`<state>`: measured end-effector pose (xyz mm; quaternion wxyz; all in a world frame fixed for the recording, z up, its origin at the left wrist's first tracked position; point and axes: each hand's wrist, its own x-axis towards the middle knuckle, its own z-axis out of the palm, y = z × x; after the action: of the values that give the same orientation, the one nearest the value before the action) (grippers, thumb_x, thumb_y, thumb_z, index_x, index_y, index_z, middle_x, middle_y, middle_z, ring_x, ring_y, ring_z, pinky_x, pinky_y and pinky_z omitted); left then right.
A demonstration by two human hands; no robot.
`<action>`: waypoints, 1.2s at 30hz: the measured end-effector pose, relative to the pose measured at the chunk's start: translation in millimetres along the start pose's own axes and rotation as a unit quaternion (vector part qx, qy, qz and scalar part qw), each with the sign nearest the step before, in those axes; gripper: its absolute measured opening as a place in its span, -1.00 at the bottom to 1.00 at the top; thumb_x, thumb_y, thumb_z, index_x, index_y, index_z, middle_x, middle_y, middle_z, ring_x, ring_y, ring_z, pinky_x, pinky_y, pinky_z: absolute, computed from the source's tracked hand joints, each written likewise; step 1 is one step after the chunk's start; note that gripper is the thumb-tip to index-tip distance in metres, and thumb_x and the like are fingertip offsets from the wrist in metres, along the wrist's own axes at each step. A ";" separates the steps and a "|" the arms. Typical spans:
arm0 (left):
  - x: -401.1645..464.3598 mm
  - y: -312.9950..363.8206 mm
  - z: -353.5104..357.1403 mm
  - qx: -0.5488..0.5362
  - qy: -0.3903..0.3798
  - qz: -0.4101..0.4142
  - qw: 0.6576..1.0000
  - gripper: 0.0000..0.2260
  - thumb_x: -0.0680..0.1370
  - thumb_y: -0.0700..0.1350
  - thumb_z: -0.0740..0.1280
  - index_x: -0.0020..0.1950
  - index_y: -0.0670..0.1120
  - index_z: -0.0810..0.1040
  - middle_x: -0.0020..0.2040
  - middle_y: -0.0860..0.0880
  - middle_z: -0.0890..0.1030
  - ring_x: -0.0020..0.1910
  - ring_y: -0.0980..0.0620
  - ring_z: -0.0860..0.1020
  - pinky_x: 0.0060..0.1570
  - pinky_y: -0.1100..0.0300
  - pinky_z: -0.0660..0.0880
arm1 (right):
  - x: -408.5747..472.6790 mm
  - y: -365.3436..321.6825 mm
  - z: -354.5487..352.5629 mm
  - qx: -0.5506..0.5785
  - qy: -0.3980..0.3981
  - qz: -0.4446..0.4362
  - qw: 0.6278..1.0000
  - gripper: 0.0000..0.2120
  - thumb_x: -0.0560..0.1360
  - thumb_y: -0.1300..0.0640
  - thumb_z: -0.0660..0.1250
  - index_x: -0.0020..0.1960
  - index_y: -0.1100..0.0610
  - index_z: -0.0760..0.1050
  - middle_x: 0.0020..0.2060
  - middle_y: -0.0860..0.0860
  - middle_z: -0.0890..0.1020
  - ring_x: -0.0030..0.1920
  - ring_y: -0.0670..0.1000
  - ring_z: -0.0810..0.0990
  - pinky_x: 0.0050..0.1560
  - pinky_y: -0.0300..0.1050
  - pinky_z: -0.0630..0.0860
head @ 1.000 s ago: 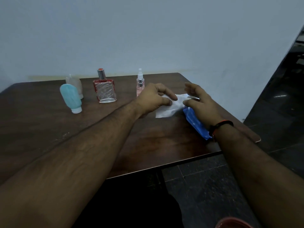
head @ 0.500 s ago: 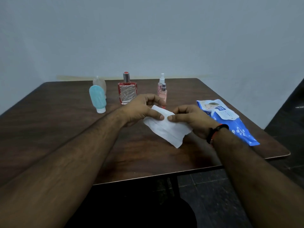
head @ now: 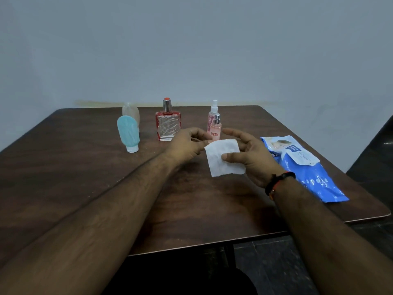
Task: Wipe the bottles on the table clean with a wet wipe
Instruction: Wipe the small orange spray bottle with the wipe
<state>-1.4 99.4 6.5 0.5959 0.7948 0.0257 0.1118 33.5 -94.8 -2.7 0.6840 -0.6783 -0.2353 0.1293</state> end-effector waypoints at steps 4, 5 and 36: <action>3.3 -7.6 3.9 -0.045 0.005 -0.021 0.999 -0.79 0.64 -0.10 0.28 0.08 -0.22 0.62 -0.09 -0.16 0.66 -0.18 0.01 0.57 -0.21 0.16 0.57 | 0.1 4.2 -6.7 -0.071 0.036 -0.023 0.997 -0.47 0.39 0.43 0.46 0.25 0.00 0.57 0.13 0.00 0.68 0.12 0.05 0.67 0.06 0.12 0.64; 3.1 -9.2 4.3 -0.048 0.013 -0.015 0.999 -0.81 0.63 -0.11 0.30 0.05 -0.20 0.62 -0.17 -0.15 0.64 -0.24 0.01 0.58 -0.27 0.15 0.56 | 0.9 4.0 -7.2 -0.106 0.048 -0.028 0.993 -0.49 0.40 0.41 0.47 0.25 -0.01 0.58 0.13 -0.03 0.68 0.10 0.01 0.67 0.07 0.09 0.64; 28.5 -37.3 -20.7 -0.214 -0.057 -0.026 0.975 -0.77 0.52 -0.28 0.39 0.18 -0.18 0.60 -0.01 -0.12 0.70 -0.03 0.01 0.66 0.02 0.15 0.60 | 60.1 12.9 45.2 -0.181 0.349 -0.097 0.914 -0.83 0.59 0.02 0.28 0.14 -0.03 0.57 -0.15 -0.18 0.62 -0.11 -0.12 0.61 -0.03 0.02 0.63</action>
<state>25.5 134.6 -19.4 0.7552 0.6532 -0.0121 0.0535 64.3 -25.2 -8.0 0.5969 -0.7664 -0.0659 -0.2278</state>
